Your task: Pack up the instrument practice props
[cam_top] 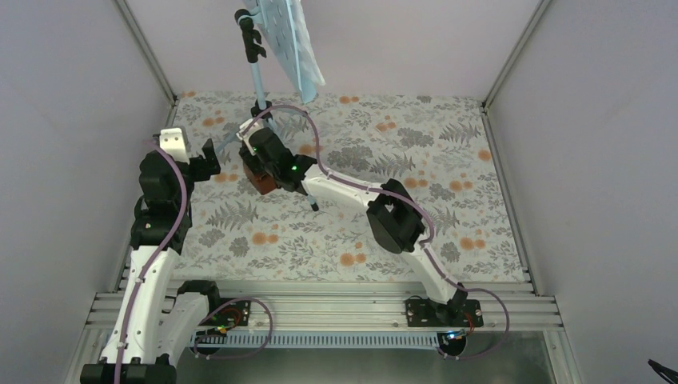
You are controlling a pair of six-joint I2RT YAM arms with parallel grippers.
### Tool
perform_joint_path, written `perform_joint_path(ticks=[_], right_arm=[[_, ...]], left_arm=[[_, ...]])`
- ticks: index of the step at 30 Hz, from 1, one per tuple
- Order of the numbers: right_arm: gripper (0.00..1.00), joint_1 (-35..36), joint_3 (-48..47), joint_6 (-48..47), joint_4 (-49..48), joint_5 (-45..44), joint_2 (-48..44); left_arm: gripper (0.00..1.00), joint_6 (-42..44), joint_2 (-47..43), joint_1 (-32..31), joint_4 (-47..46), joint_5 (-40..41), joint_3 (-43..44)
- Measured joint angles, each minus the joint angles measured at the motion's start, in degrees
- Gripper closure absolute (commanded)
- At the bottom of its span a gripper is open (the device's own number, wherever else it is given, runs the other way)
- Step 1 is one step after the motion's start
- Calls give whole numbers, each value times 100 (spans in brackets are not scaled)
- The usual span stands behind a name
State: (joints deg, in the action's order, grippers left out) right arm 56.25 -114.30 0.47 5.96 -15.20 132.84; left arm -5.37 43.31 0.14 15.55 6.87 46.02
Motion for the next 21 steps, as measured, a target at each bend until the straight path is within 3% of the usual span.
perform_joint_path(ticks=[8, 21], right_arm=[[65, 262, 363, 7, -254, -33, -177], [67, 1095, 2245, 1169, 282, -669, -1727]], left_arm=[[0, 2, 2, -4, 0, 0, -13], [0, 0, 11, -107, 2, -24, -17]])
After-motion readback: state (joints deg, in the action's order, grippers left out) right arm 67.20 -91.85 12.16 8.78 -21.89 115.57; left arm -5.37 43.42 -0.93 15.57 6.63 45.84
